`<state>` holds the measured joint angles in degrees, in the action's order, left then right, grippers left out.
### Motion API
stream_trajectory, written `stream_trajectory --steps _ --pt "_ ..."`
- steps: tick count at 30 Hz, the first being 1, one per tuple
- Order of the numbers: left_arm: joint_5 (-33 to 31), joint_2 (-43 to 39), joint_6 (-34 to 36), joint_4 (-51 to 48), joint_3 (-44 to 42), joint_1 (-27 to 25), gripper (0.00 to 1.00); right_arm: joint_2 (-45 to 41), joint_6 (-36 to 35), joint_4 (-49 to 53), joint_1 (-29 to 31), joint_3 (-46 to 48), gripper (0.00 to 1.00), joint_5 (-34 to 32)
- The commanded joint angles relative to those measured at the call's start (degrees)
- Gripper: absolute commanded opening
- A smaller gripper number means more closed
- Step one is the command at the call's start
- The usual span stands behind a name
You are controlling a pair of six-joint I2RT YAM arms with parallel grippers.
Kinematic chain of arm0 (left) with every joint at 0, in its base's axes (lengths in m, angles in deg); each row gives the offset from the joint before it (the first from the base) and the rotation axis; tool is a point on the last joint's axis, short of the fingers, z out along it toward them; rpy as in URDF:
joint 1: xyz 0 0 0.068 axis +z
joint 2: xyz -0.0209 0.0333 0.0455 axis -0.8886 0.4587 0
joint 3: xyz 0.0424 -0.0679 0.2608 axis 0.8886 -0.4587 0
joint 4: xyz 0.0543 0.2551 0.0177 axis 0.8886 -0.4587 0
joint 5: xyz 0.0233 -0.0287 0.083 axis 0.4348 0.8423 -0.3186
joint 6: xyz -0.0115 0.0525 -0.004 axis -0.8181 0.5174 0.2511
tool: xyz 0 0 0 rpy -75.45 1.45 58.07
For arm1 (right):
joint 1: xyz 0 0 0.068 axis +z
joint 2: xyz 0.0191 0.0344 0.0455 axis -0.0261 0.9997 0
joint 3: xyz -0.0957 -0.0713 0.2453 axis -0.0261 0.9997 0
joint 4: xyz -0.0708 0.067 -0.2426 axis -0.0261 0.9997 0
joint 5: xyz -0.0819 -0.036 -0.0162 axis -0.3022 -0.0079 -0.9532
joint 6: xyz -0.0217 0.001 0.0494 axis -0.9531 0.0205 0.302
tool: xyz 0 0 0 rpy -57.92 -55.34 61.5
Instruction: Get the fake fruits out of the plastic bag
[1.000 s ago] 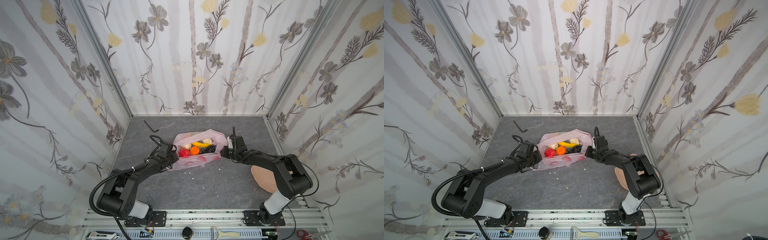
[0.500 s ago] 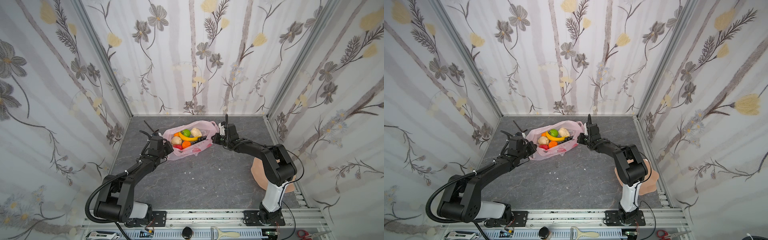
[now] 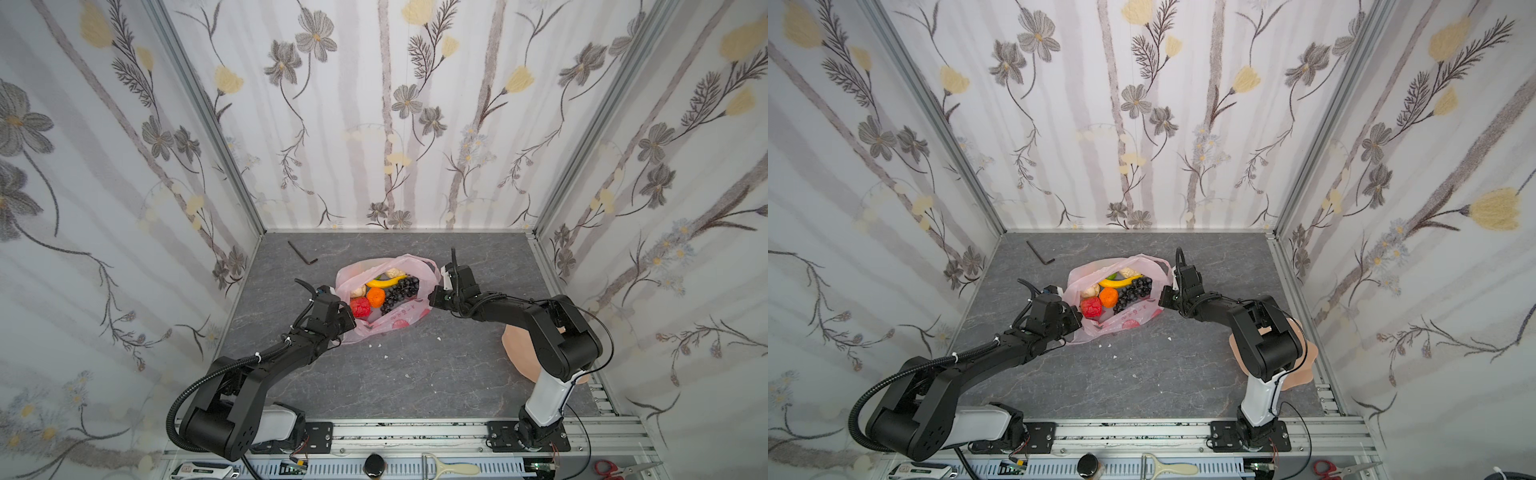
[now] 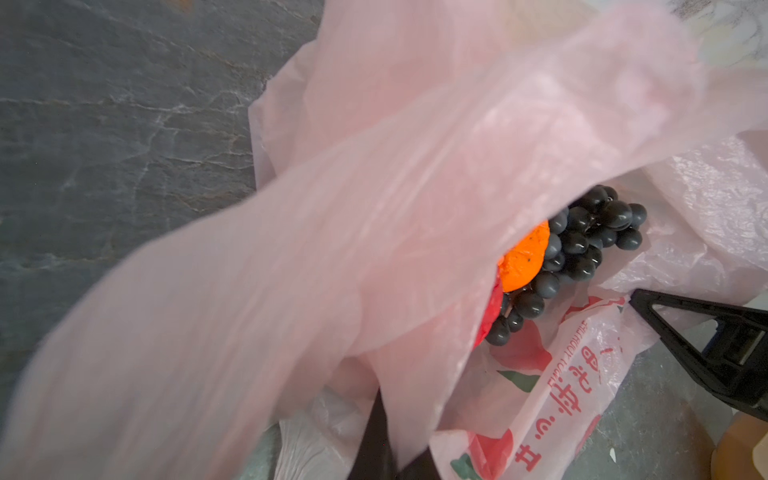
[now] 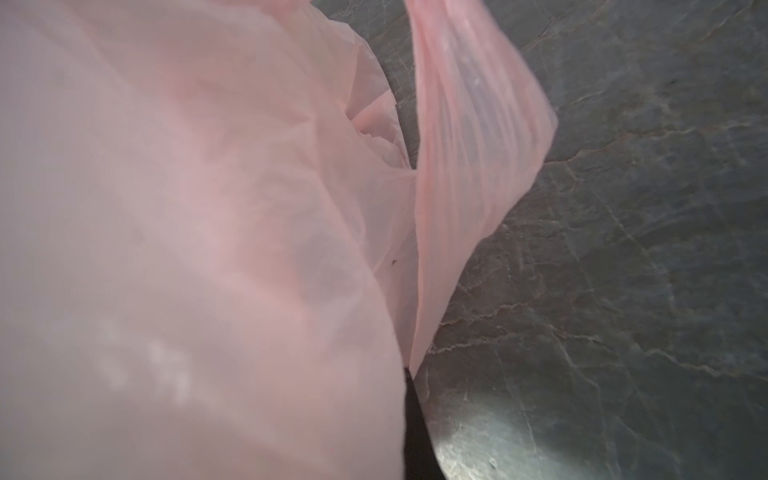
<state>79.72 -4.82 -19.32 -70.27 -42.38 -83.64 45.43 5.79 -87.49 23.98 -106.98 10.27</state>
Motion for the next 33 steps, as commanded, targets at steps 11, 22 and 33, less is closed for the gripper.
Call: stream_trajectory --steps 11,22,33 --pt "-2.23 -1.85 1.77 1.67 0.24 -0.06 0.0 -10.45 -1.65 14.4 0.01 0.02 0.75 -6.92" --pt "-3.41 -5.49 3.66 4.19 -2.22 -0.06 0.0 -34.44 -5.22 37.51 -1.6 4.09 1.0 -21.23" --pt "-5.08 -7.61 5.47 6.76 -5.57 -0.06 0.0 -45.07 -5.59 48.86 -15.75 6.28 1.0 -26.82"
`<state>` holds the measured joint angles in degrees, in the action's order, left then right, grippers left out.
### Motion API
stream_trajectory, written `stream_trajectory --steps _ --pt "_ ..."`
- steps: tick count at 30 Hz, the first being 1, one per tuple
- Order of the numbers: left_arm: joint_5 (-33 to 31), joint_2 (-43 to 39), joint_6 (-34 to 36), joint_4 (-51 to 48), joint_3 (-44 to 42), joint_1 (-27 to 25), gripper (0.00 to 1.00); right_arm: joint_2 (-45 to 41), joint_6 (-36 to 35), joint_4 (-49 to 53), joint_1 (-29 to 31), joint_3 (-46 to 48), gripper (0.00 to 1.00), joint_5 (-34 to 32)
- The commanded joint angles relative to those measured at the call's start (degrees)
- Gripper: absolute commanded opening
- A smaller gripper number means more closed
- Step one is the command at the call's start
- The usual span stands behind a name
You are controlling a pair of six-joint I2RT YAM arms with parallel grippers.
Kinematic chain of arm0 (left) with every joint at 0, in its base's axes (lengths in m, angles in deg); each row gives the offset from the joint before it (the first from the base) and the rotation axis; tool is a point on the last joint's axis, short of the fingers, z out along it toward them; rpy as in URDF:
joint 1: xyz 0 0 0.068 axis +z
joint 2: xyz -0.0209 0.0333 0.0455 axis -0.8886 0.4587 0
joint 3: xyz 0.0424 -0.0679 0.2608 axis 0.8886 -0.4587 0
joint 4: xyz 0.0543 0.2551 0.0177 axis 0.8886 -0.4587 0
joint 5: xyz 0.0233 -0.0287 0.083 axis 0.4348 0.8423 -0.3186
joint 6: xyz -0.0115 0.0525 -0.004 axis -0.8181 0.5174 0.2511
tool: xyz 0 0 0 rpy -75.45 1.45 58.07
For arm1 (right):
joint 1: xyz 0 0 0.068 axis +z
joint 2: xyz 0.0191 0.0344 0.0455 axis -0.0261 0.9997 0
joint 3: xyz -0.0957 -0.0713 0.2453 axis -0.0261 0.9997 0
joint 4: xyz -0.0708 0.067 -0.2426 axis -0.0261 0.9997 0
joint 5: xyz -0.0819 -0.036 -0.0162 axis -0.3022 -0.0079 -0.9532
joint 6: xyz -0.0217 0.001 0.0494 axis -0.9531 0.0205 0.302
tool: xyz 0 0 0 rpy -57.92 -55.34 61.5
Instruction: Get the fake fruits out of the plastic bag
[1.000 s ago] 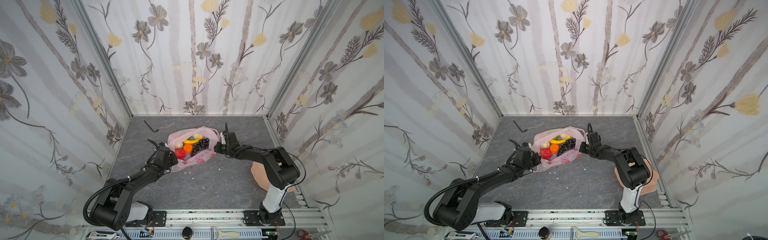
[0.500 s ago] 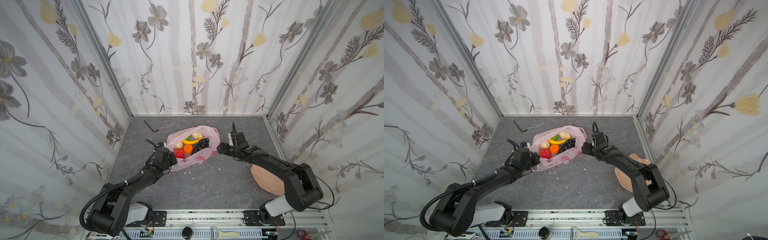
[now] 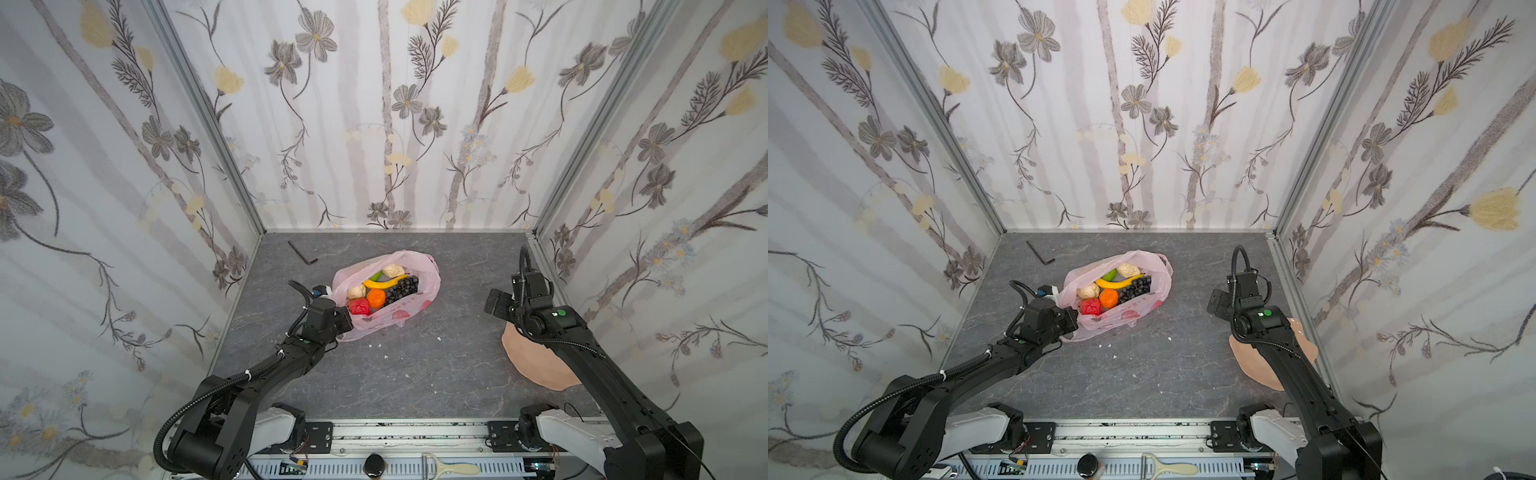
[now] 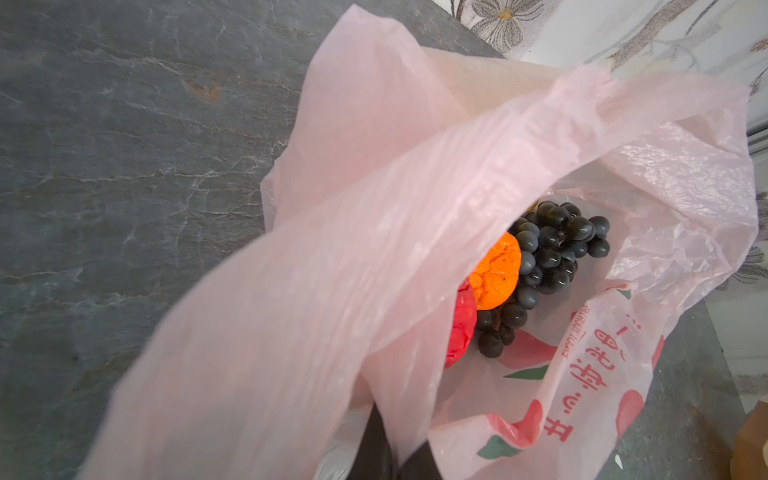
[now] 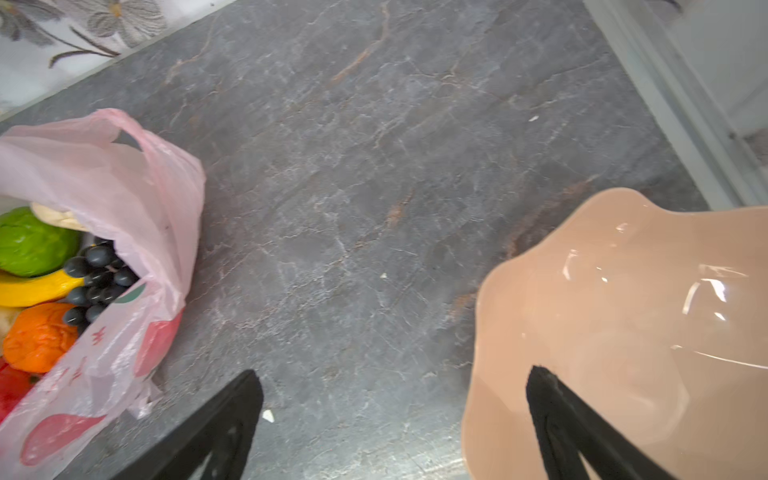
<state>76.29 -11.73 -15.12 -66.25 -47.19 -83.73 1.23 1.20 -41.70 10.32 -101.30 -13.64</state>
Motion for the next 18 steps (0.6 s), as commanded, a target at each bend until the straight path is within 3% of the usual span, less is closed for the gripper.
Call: stream_trajectory --steps 1,5,18 --pt "-1.65 -0.88 1.21 3.05 -1.11 -0.09 0.0 -1.21 -1.45 3.09 -3.29 1.24 1.0 -2.69" --pt "-0.61 -0.98 1.02 3.71 -1.22 0.0 0.0 -0.79 -2.32 1.68 -6.75 2.99 1.0 0.06" --pt "0.03 -2.04 0.56 4.42 -2.58 -0.09 0.0 6.12 4.52 -4.22 -7.51 11.58 1.0 10.46"
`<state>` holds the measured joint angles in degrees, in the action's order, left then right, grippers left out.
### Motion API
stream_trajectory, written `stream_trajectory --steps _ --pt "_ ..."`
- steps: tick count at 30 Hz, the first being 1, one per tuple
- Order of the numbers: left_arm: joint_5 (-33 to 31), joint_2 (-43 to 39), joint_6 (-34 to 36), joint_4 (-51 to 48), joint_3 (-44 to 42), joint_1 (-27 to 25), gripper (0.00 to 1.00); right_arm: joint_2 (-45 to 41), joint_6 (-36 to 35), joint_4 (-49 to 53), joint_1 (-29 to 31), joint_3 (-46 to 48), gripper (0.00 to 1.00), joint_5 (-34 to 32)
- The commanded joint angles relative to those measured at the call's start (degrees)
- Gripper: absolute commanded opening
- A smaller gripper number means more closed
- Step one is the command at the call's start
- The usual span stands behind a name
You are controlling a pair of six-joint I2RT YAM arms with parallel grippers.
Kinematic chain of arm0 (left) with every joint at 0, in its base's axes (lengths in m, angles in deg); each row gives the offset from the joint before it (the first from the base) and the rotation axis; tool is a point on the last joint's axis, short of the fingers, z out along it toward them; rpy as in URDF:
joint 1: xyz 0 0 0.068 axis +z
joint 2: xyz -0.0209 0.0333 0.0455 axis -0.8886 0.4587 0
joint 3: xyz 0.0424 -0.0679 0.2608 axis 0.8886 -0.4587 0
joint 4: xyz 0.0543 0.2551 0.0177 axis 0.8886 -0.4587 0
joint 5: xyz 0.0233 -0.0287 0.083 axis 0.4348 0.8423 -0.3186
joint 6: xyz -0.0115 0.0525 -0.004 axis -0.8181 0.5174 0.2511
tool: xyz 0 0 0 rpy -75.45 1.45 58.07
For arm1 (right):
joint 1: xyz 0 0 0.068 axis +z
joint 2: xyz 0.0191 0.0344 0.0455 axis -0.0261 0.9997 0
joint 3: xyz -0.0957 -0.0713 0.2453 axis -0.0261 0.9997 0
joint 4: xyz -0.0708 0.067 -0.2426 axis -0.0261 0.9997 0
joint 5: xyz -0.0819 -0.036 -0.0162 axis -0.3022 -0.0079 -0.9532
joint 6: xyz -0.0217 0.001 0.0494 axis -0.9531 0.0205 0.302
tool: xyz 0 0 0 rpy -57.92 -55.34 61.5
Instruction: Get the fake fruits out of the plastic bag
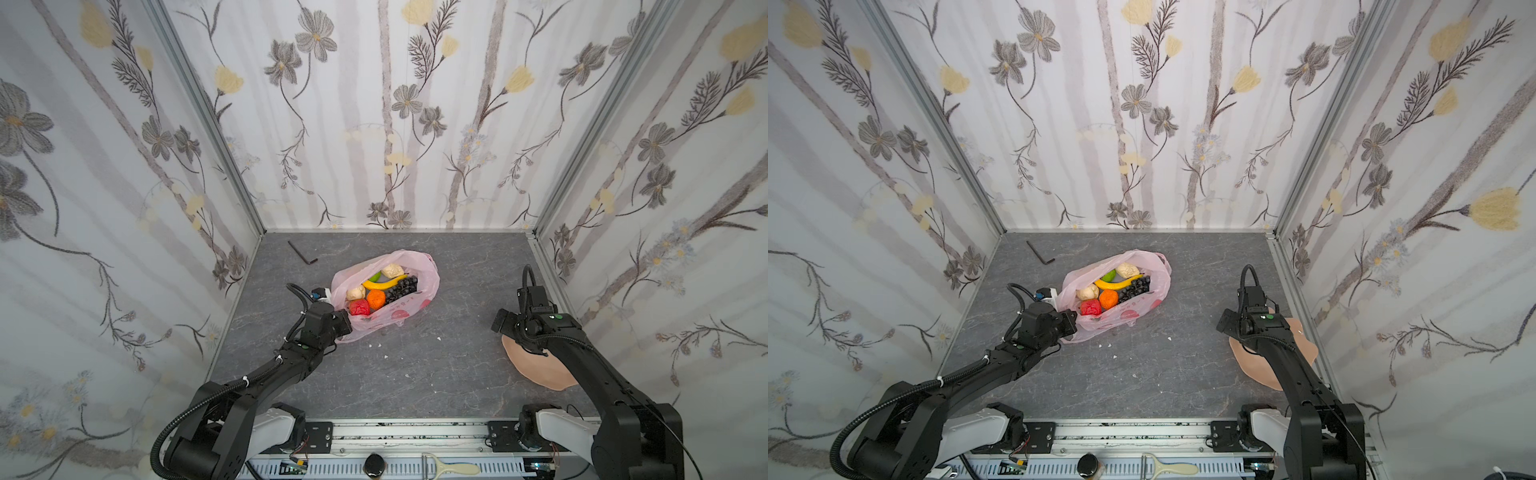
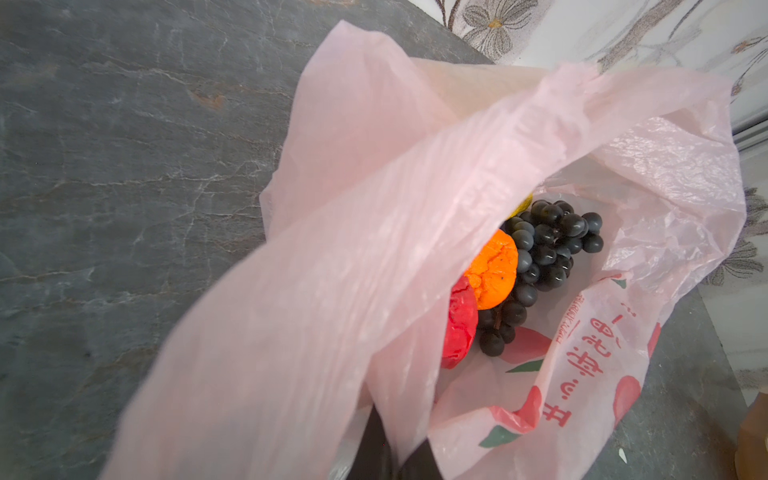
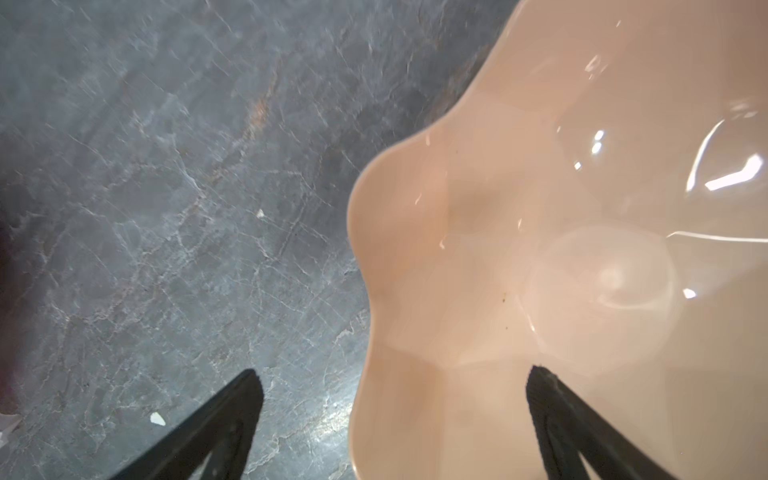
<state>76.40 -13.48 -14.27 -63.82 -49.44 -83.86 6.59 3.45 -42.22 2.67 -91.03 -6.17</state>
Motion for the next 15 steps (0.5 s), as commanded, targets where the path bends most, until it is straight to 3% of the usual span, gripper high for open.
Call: stream_trajectory --steps 1,8,15 --pt "-0.09 -0.24 -0.28 2.05 -0.46 0.07 0.0 1.13 2.41 -3.89 0.29 1.97 1.0 3.21" --pt "0.31 1.27 -0.25 2.64 -0.16 0.07 0.0 0.5 3.53 -3.88 4.12 4.36 1.0 2.37" --pt "-0.22 1.03 -0.24 2.7 -0.41 0.07 0.0 2.75 7.09 -1.63 13.55 3.68 1.0 -0.45"
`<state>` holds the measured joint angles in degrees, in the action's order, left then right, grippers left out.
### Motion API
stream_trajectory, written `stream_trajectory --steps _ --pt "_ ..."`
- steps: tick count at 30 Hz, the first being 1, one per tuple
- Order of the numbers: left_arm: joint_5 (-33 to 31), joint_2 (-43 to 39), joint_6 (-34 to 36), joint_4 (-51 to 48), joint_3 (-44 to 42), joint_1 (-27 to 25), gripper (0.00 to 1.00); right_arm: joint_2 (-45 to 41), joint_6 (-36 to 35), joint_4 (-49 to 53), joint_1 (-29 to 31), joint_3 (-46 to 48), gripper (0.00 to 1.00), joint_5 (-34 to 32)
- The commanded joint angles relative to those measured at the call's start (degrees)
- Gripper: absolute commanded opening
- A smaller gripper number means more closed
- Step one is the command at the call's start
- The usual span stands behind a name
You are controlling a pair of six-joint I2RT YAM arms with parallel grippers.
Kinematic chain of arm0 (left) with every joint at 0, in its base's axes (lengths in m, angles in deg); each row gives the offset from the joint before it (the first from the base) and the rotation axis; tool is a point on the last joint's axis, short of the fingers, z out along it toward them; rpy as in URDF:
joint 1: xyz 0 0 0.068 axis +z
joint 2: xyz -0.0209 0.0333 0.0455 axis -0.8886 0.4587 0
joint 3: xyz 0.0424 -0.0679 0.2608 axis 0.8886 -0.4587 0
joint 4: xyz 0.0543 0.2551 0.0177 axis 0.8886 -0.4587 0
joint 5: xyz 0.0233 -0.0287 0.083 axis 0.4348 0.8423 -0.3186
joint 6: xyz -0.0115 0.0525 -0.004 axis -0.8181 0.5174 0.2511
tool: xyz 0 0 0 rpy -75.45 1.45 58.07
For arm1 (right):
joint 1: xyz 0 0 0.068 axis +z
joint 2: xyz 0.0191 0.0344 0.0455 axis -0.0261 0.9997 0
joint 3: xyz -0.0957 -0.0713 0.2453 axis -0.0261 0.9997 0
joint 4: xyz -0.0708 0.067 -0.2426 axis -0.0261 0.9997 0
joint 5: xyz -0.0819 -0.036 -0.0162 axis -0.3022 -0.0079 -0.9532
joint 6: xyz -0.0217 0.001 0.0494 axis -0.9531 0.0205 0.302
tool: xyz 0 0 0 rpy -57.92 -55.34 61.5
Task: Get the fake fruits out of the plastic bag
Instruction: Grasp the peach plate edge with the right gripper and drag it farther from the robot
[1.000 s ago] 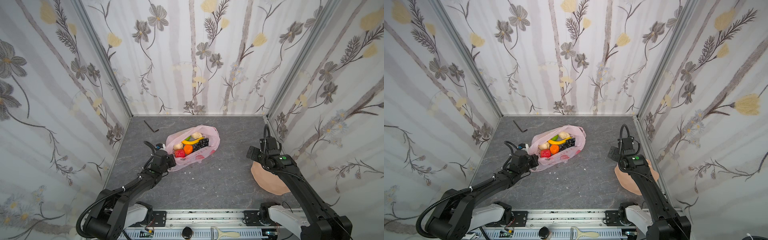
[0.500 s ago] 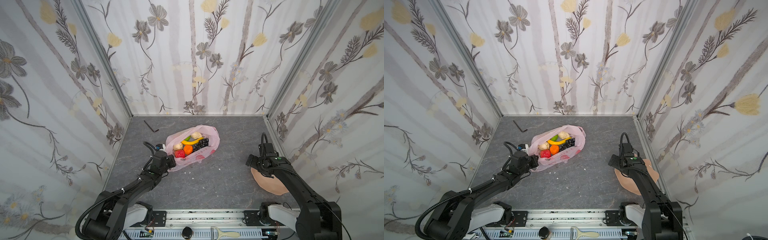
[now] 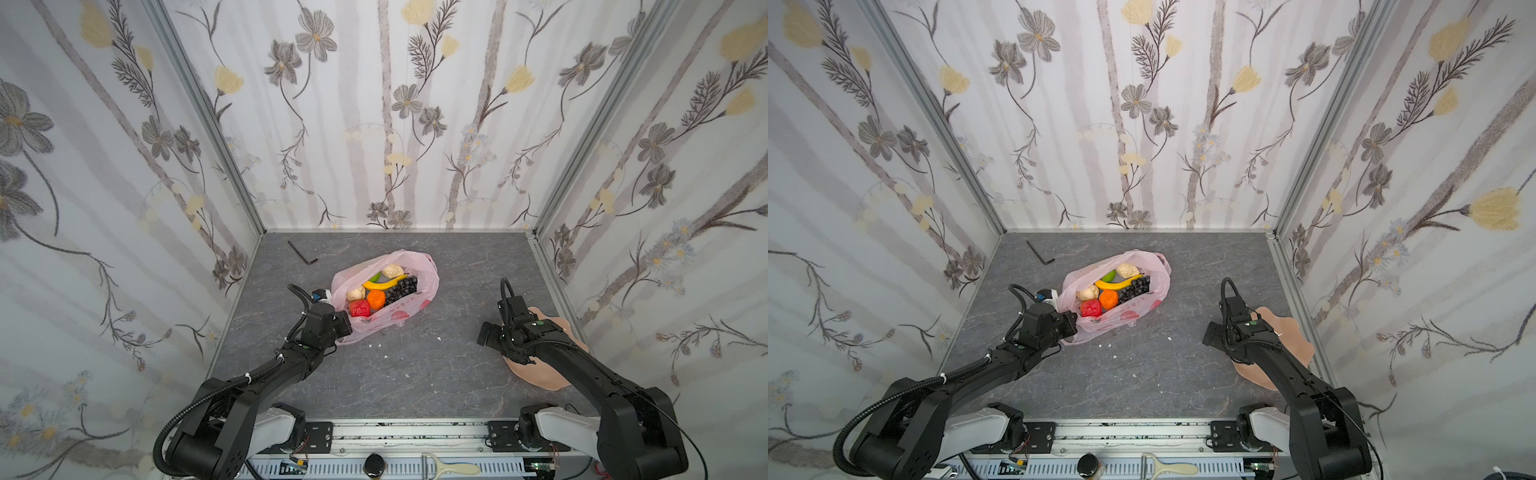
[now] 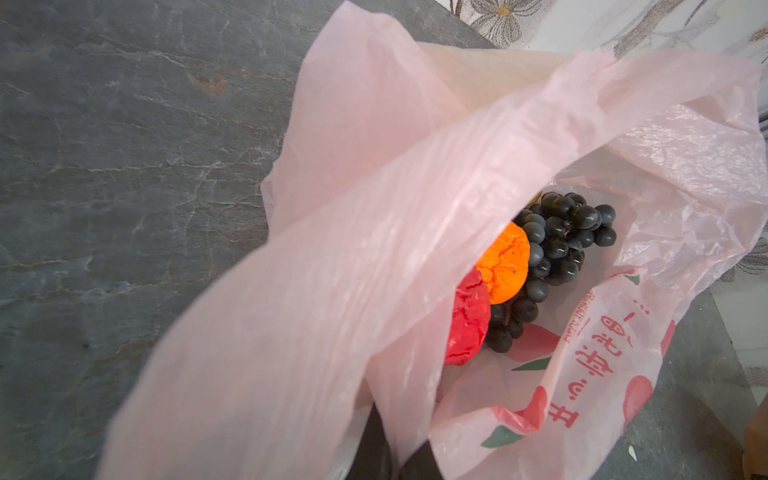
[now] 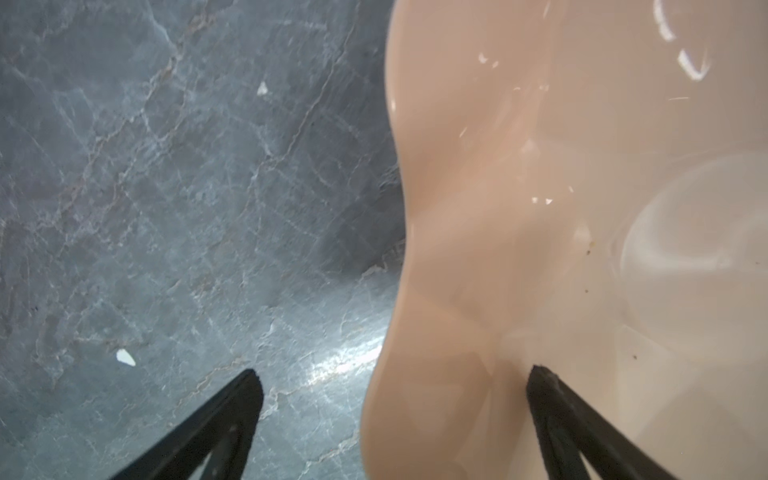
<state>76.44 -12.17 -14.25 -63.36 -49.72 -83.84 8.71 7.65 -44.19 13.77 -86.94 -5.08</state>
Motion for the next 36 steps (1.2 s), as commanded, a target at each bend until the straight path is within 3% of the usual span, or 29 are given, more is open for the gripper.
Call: stream_trajectory --steps 1,10,16,20,23,27,32,36 --pt "-0.48 -0.41 -0.2 2.24 -0.33 0.05 0.0 0.65 3.58 0.19 3.78 -0.24 1.0 -0.95" --pt "-1.02 -0.27 -0.36 2.24 -0.53 -0.02 0.0 0.96 11.4 1.04 19.14 -3.52 1.0 1.34" --pt "-1.21 0.16 -0.3 2.24 -0.42 0.04 0.0 5.49 14.16 -0.08 27.98 -7.09 1.0 2.41" --pt "-1.03 -0.01 -0.43 2.24 -0.43 0.03 0.0 7.94 14.78 -0.97 31.39 -12.23 1.0 2.89" --pt "-1.08 -0.15 -0.49 2.24 -0.53 0.04 0.0 7.64 13.05 3.09 31.34 -16.39 1.0 -0.85" --pt "-0.93 0.07 -0.58 2.24 -0.53 0.05 0.0 4.56 9.02 7.9 26.31 -19.44 1.0 -6.44" --pt "-0.75 0.07 -1.03 2.24 -0.4 0.04 0.0 0.78 1.42 8.42 8.42 -19.65 1.0 -13.55" --pt "0.67 -0.11 -1.65 2.15 -0.26 0.01 0.0 1.0 -2.33 3.12 -5.13 -19.76 1.0 -11.25"
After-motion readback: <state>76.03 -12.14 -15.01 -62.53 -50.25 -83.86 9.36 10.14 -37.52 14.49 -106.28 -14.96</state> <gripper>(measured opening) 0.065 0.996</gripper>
